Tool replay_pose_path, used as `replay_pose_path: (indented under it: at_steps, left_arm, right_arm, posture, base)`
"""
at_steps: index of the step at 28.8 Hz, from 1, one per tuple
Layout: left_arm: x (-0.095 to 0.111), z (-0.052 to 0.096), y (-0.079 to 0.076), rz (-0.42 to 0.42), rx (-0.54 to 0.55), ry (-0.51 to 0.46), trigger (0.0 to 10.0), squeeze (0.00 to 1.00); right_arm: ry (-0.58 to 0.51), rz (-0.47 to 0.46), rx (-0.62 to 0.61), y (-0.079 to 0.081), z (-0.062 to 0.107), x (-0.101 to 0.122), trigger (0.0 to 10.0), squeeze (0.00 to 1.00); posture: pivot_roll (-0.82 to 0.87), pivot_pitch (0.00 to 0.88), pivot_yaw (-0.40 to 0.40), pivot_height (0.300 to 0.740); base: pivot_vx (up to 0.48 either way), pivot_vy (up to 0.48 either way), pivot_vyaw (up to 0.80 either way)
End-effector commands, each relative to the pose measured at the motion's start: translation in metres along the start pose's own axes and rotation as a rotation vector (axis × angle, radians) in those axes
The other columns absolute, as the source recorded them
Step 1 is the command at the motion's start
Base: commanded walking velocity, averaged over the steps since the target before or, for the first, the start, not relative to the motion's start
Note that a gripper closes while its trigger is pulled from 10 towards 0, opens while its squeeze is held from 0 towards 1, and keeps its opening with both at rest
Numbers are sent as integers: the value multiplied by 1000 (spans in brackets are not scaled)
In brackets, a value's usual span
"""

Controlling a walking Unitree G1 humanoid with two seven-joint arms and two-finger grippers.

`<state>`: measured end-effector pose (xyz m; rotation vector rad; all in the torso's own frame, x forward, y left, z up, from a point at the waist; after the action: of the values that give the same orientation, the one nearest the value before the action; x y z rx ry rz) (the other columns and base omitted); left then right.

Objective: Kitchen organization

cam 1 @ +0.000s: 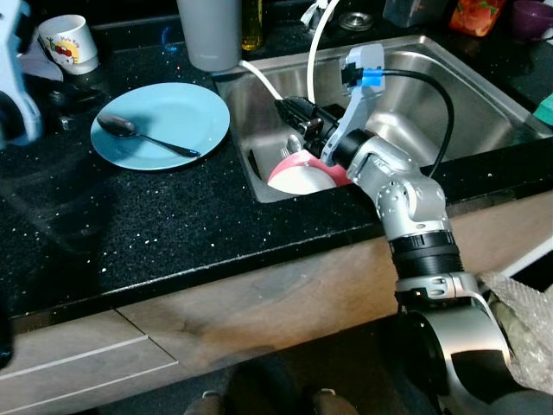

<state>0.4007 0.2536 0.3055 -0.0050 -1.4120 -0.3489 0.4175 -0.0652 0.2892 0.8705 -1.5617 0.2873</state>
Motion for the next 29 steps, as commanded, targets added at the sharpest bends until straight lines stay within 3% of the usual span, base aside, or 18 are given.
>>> replay_pose_path:
  at_steps: [1, 5, 7, 11, 12, 13, 14, 18, 19, 20, 23, 29]
  left_arm:
    - [-3, -3, -10, -2, 21, 23, 10000, 0]
    - [-7, -7, -15, -49, 35, 11, 10000, 0]
    - [-4, 0, -1, -202, 91, -45, 10000, 0]
    - [9, 22, 25, -302, 173, -141, 10000, 0]
    - [15, 30, 29, -330, 183, -180, 10000, 0]
    - [18, 36, 30, -331, 170, -214, 10000, 0]
    - [21, 42, 25, -322, 126, -250, 10000, 0]
    - [17, 49, 9, -346, 24, -270, 10000, 0]
    - [8, 51, -5, -380, -57, -253, 10000, 0]
    - [8, 51, -5, -380, -57, -253, 10000, 0]
    - [-12, 53, -28, -425, -188, -216, 10000, 0]
    - [-23, 54, -30, -468, -200, -198, 10000, 0]
  right_arm:
    - [-7, -3, 9, 2, -2, 1, 10000, 0]
    - [-8, 3, 11, 2, -1, 2, 10000, 0]
    - [-11, 15, 23, 4, -2, 4, 10000, 0]
    - [-15, 28, 61, 14, -7, 7, 10000, 0]
    - [-15, 31, 78, 18, -10, 8, 10000, 353]
    - [-14, 35, 93, 23, -14, 8, 10000, 769]
    - [-9, 35, 116, 29, -19, 8, 10000, 1000]
    - [7, 36, 158, 41, -27, 7, 10000, 1000]
    - [34, 42, 188, 49, -34, 2, 10000, 1000]
    - [34, 42, 188, 49, -34, 2, 10000, 1000]
    - [144, 70, 257, 66, -47, -16, 10000, 1000]
    - [243, 102, 327, 84, -58, -32, 10000, 1000]
  posture:
    - [49, 162, 17, 740]
    - [43, 163, 19, 740]
    - [40, 165, 22, 740]
    - [43, 167, 19, 740]
    - [43, 167, 19, 740]
    - [47, 168, 13, 740]
    - [48, 168, 10, 740]
    - [53, 170, 4, 740]
    - [55, 171, 1, 740]
    - [55, 171, 1, 740]
    - [54, 174, -1, 740]
    - [53, 179, 0, 740]
  base:
    - [0, 0, 0]
    - [0, 0, 0]
    - [0, 0, 0]
    - [0, 0, 0]
    - [0, 0, 0]
    - [0, 0, 0]
    - [0, 0, 0]
    - [0, 0, 0]
    - [0, 0, 0]
    - [0, 0, 0]
    - [0, 0, 0]
    - [0, 0, 0]
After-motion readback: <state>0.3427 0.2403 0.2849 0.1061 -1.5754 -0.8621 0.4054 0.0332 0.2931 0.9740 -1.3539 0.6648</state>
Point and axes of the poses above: a point about 5 cm out from each wrist's last joint towards the gripper, its own z axis pointing back from the gripper into the wrist, its own x axis along the axis of the wrist's last joint, y = z × x, the point moved 5 cm from there along -z, pointing out of the wrist towards the gripper, and after that the axes turned 12 degrees about -z, right-handed, at the moved point
